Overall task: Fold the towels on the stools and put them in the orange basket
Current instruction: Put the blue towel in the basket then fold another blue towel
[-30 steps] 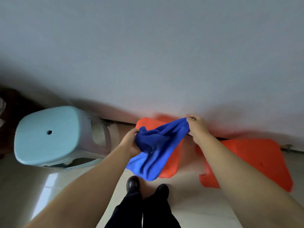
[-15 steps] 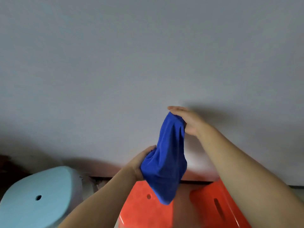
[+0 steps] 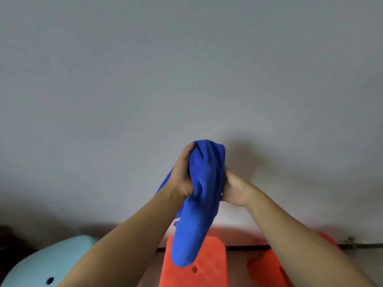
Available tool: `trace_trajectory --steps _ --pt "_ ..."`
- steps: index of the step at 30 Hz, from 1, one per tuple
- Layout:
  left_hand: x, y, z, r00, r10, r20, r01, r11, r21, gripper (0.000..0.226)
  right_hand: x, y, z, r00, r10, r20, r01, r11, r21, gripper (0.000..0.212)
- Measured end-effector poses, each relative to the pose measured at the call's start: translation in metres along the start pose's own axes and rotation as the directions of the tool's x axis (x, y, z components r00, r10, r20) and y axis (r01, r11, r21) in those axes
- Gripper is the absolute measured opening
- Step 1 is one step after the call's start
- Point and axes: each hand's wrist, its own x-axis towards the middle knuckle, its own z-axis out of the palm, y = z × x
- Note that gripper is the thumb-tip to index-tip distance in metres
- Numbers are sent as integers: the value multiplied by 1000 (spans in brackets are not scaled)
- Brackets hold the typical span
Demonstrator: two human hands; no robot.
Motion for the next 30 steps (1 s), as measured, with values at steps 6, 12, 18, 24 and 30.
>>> trace_trajectory --steps 6,12,18,24,30 --pt "-14 7 -14 995 -45 87 41 998 53 61 -2 4 -7 977 212 -16 -212 964 -159 36" --pt "-22 10 -19 999 51 -1 -50 993 102 43 -3 4 -6 995 99 19 -100 992 74 12" --pt "-19 31 -40 991 93 -100 -78 986 145 37 -15 -32 -23 958 -192 -214 272 844 462 25" --pt "-26 61 -55 999 36 -13 -27 898 439 25 -38 -63 -58 881 -238 -408 403 831 384 23" --pt "-32 89 -72 992 -120 -34 107 676 729 45 -61 -80 -83 834 -287 -472 383 916 119 21"
